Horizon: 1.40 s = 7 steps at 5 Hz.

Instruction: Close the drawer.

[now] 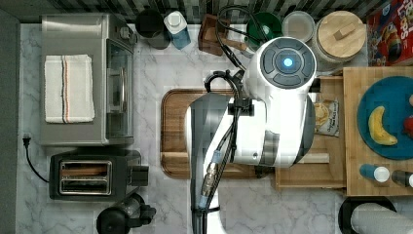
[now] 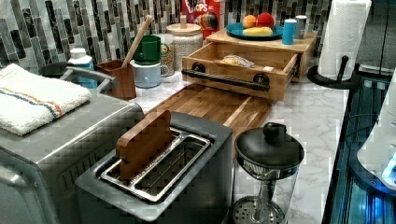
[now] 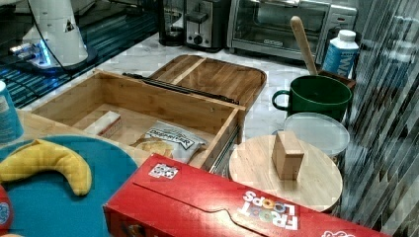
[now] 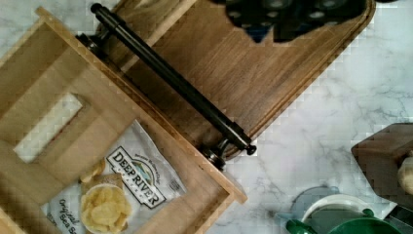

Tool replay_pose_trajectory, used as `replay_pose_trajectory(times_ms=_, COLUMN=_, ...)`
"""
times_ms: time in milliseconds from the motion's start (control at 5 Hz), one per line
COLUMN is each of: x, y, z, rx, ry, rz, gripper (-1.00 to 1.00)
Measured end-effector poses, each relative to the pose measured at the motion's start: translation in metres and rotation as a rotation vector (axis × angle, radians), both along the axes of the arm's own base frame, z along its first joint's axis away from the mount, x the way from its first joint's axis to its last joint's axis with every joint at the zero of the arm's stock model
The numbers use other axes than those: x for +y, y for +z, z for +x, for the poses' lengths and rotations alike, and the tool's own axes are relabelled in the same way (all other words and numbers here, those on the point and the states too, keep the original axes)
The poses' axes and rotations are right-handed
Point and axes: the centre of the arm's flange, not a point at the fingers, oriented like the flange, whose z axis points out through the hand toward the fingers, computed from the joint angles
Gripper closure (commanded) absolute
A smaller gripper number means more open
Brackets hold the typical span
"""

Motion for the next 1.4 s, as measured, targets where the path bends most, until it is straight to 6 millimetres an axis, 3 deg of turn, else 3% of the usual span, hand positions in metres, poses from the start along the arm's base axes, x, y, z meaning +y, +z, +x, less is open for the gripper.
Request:
replay_pose_trajectory(times_ms=600, x=0.015, y=-0.022, z=-0.006, rx=0.030, ry=0.363, rz=0.071, gripper=-1.00)
replay_pose_trajectory(times_ms=800, x=0.029, y=-0.034, z=-0.010, rx=0.057, ry=0.470, rz=0.081, gripper=1.00)
replay_pose_trajectory(times_ms=1200, x=0.062, y=-0.064, z=-0.016, rx=0.020, ry=0.684, rz=0.074, gripper=1.00)
replay_pose_trajectory(times_ms=1400, x=0.067, y=-0.085, z=-0.023, rx=0.036, ry=0.716, rz=0.046, gripper=1.00)
